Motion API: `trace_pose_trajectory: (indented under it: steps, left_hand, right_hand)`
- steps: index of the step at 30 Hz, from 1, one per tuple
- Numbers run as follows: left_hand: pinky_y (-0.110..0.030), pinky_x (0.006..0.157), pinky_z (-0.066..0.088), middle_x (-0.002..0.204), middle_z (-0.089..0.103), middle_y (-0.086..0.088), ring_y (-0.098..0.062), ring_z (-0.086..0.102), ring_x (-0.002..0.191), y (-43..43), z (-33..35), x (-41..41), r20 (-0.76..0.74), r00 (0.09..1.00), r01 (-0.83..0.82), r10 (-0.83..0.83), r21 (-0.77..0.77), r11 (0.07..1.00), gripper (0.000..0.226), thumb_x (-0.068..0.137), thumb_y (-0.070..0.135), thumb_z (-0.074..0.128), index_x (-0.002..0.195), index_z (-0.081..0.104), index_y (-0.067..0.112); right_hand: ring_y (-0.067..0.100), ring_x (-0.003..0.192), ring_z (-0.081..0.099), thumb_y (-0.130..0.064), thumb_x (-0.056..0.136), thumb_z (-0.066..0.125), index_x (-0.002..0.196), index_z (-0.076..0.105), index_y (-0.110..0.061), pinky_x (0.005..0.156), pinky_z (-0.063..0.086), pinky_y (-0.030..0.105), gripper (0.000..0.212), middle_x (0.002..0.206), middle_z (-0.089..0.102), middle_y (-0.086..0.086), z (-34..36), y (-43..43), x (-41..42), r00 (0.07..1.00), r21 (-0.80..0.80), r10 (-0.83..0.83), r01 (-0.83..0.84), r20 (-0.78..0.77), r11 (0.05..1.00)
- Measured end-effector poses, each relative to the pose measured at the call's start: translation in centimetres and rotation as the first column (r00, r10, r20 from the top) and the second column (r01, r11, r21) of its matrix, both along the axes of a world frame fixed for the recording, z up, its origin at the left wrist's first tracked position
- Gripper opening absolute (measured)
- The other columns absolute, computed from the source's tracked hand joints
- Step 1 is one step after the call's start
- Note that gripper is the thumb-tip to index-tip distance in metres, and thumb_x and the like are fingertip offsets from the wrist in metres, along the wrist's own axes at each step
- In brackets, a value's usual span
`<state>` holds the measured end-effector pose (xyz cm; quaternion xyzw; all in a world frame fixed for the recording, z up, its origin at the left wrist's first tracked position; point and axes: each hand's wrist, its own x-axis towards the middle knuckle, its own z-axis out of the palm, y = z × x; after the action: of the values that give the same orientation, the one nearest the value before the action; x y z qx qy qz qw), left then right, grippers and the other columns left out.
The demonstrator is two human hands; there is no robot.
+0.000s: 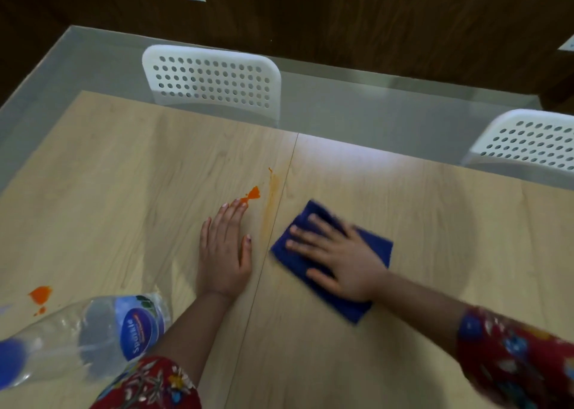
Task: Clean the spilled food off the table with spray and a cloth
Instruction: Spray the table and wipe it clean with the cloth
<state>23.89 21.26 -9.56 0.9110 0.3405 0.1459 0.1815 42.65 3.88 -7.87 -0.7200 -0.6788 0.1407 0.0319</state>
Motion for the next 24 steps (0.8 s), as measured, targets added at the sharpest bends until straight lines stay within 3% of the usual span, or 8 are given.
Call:
trace_pose_trajectory:
  steps: [3, 6, 8, 11, 15, 18, 21, 24]
  left_hand:
    - [-0.045, 0.119, 0.016, 0.153, 0.036, -0.001, -0.015, 0.024, 0.145, 0.1, -0.1, 0.0, 0.032, 0.999, -0.013, 0.014, -0.008, 1.0, 0.057, 0.094, 0.03, 0.032, 0.148, 0.033, 0.014]
    - [-0.044, 0.119, 0.016, 0.153, 0.037, -0.001, -0.015, 0.026, 0.144, 0.2, -0.2, 0.1, 0.059, 0.997, -0.041, 0.042, -0.007, 0.999, 0.057, 0.093, 0.03, 0.032, 0.147, 0.035, 0.012]
    - [-0.044, 0.119, 0.017, 0.152, 0.038, -0.002, -0.016, 0.028, 0.143, 0.4, -0.3, 0.1, 0.085, 0.993, -0.074, 0.075, -0.018, 0.997, 0.058, 0.092, 0.029, 0.032, 0.147, 0.036, 0.012]
    - [-0.043, 0.118, 0.019, 0.151, 0.039, -0.006, -0.022, 0.033, 0.14, 0.5, -0.3, 0.0, 0.137, 0.976, -0.168, 0.171, -0.036, 0.985, 0.058, 0.093, 0.029, 0.031, 0.146, 0.037, 0.008]
    - [-0.039, 0.119, 0.016, 0.152, 0.037, -0.006, -0.022, 0.032, 0.141, 0.7, -0.4, 0.0, 0.176, 0.955, -0.225, 0.239, -0.094, 0.97, 0.057, 0.095, 0.03, 0.027, 0.148, 0.033, 0.009]
    - [-0.043, 0.119, 0.017, 0.153, 0.036, -0.006, -0.022, 0.03, 0.142, 0.7, -0.4, 0.2, 0.163, 0.959, -0.217, 0.233, -0.106, 0.97, 0.058, 0.094, 0.03, 0.027, 0.149, 0.031, 0.011]
    - [-0.046, 0.118, 0.019, 0.152, 0.037, -0.007, -0.023, 0.031, 0.142, 0.7, -0.4, 0.2, 0.146, 0.966, -0.199, 0.211, -0.093, 0.976, 0.059, 0.094, 0.03, 0.027, 0.148, 0.032, 0.01]
    - [-0.047, 0.118, 0.02, 0.152, 0.038, -0.008, -0.023, 0.032, 0.141, 0.7, -0.5, 0.4, 0.134, 0.97, -0.192, 0.202, -0.083, 0.978, 0.059, 0.093, 0.029, 0.027, 0.148, 0.033, 0.009]
  right_hand:
    - [0.02, 0.15, -0.006, -0.057, 0.096, 0.016, 0.152, 0.01, -0.043, 0.117, 0.004, 0.058, 0.058, 0.162, 0.006, -0.015, -0.8, 4.0, 6.5, 0.903, 0.06, -0.424, 0.42, 0.066, 0.906]
    - [0.025, 0.15, -0.006, -0.055, 0.098, 0.016, 0.153, 0.011, -0.037, 0.116, -0.004, 0.058, 0.058, 0.162, 0.004, -0.009, -1.0, 10.9, 9.0, 0.757, 0.061, -0.649, 0.646, 0.074, 0.761]
    - [0.027, 0.149, -0.006, -0.053, 0.099, 0.017, 0.154, 0.01, -0.036, 0.116, -0.007, 0.058, 0.058, 0.163, 0.005, -0.008, -0.7, 15.1, 6.8, 0.809, 0.057, -0.584, 0.582, 0.066, 0.812]
    - [0.026, 0.15, -0.005, -0.051, 0.099, 0.024, 0.154, 0.013, -0.035, 0.115, -0.01, 0.053, 0.057, 0.162, 0.01, -0.009, -0.9, 16.1, 0.0, 0.973, 0.071, -0.223, 0.219, 0.061, 0.973]
    - [0.018, 0.149, -0.009, -0.053, 0.1, 0.022, 0.154, 0.007, -0.038, 0.118, -0.008, 0.047, 0.058, 0.162, 0.005, -0.014, -0.9, 7.6, -3.9, 0.996, 0.07, 0.082, -0.085, 0.042, 0.994]
    - [0.017, 0.15, -0.006, -0.055, 0.098, 0.017, 0.153, 0.009, -0.04, 0.119, -0.003, 0.047, 0.058, 0.161, 0.008, -0.013, -1.3, 6.4, 3.5, 0.983, 0.086, -0.162, 0.154, 0.085, 0.984]
    - [0.022, 0.15, -0.004, -0.056, 0.097, 0.012, 0.154, 0.01, -0.037, 0.118, 0.0, 0.052, 0.059, 0.162, 0.008, -0.008, -0.9, 11.1, 9.7, 0.813, 0.091, -0.576, 0.569, 0.082, 0.817]
    - [0.026, 0.15, -0.003, -0.052, 0.099, 0.017, 0.154, 0.012, -0.034, 0.117, -0.001, 0.057, 0.058, 0.163, 0.007, -0.007, -0.9, 16.3, 7.7, 0.803, 0.076, -0.595, 0.592, 0.038, 0.803]
